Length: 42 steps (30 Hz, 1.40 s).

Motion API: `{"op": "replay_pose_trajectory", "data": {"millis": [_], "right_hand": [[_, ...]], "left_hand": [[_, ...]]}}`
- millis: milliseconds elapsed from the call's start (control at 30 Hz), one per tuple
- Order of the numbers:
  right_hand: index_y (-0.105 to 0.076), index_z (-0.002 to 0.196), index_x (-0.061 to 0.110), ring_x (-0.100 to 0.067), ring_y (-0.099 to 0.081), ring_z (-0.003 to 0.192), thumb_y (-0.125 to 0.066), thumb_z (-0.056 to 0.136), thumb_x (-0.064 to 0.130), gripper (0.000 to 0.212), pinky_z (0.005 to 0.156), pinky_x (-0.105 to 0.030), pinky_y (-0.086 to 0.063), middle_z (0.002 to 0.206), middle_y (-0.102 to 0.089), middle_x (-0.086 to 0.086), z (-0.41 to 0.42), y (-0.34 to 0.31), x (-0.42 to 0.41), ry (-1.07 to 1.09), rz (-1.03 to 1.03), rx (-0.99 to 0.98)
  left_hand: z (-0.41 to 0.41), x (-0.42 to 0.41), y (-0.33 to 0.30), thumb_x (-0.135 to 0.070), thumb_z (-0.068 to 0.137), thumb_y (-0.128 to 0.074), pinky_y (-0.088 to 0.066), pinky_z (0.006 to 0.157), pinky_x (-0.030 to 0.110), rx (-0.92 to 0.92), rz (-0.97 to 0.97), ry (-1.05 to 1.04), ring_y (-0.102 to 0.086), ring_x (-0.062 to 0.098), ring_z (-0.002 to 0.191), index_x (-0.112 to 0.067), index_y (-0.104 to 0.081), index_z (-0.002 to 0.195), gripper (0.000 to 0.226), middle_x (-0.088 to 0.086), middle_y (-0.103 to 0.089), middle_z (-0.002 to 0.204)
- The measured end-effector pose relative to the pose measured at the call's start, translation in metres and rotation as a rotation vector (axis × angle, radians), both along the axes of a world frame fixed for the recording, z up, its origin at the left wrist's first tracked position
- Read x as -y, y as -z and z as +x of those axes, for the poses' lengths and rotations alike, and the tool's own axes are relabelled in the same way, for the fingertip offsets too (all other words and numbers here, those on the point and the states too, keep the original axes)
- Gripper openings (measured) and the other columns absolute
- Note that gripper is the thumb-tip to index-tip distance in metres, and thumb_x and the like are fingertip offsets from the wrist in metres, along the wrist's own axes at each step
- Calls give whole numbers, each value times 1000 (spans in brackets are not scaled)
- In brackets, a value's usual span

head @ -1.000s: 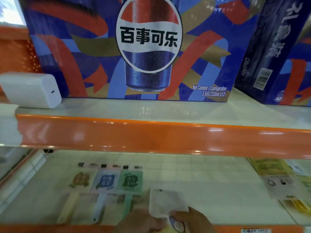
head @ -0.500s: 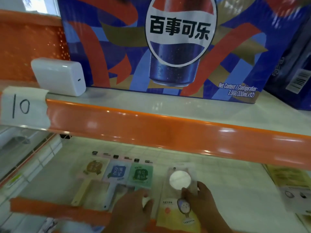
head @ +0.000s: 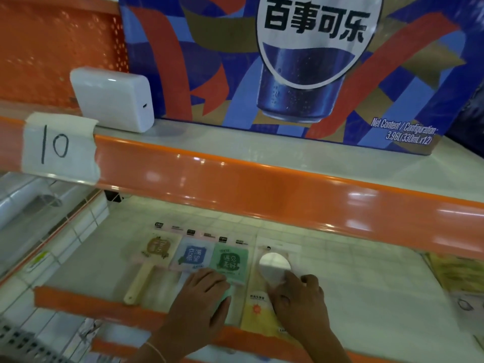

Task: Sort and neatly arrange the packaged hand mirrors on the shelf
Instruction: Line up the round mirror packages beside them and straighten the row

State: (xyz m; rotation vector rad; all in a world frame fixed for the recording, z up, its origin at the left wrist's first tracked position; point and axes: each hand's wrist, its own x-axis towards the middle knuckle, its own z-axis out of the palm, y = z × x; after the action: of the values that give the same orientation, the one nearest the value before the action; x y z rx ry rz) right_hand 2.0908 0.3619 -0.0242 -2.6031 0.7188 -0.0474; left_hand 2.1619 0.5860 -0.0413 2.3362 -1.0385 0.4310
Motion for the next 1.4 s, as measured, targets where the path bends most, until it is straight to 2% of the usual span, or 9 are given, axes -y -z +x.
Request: {"op": "replay_pose_trajectory", "data": {"millis": [233,367,733,867,967,1033,1167,1233,1400], "right_hand": [[-52,127,37,-31,-38,125,-17,70,70,74,98,-41,-40,148,-34,-4,6,4,-2,-41,-146,-20],[-48,131,42,-23,-25,137,-19,77,71,68,106,-42,-28,153,-29,6,10,9,1,-144,-110,-24],[-48,134,43,-23,-20,144,-7,71,70,80,113,-44,-24,157,-26,5,10,12,-4,-171,-81,-14],[-62,122,37,-30,-41,133,-29,78,63,60,104,-48,-39,146,-46,-1,6,16,-4,-156,-45,32],[-72,105,28,-23,-60,112,-44,85,45,38,94,-36,-49,118,-67,2,1,27,7,-154,24,171],[-74,101,26,-11,-58,109,-45,88,39,35,95,-26,-46,110,-69,10,-8,24,12,-131,67,229],[-75,100,20,-12,-64,96,-65,86,27,19,91,-32,-53,105,-67,6,-30,9,29,110,262,347],[-73,101,22,-6,-63,86,-69,86,20,16,84,-23,-52,98,-67,9,-40,5,46,148,296,322],[-71,107,23,-12,-64,93,-66,88,24,20,85,-19,-47,107,-71,4,-69,-2,102,226,256,260]], "left_hand": [[0,6,11,-33,86,-57,-43,102,36,-14,3,23,-47,14,125,-22,-69,102,23,-8,-63,115],[0,8,11,-33,87,-58,-42,103,37,-18,-2,27,-44,13,129,-23,-68,104,23,-8,-62,118],[-2,14,7,-35,87,-56,-40,103,34,-6,-17,48,-44,11,128,-26,-66,107,24,-10,-62,117],[-2,18,5,-34,87,-57,-37,103,29,-12,-15,66,-44,12,128,-24,-67,103,22,-8,-63,116],[-3,30,1,-32,88,-54,-42,101,32,-39,-47,86,-48,15,124,-19,-70,100,23,-5,-65,112],[-6,44,-3,-32,87,-53,-46,98,33,-56,-42,88,-49,14,120,-18,-70,101,26,-4,-66,109],[-13,81,-14,-37,86,-45,-49,96,31,-141,60,89,-53,14,116,-22,-63,114,36,-6,-62,115],[-17,105,-21,-38,88,-38,-47,97,31,-204,143,100,-49,15,117,-23,-56,123,41,-6,-56,122],[-30,178,-37,-37,96,-39,-33,107,30,-302,294,236,-36,16,129,-22,-36,141,47,-4,-41,140]]}}
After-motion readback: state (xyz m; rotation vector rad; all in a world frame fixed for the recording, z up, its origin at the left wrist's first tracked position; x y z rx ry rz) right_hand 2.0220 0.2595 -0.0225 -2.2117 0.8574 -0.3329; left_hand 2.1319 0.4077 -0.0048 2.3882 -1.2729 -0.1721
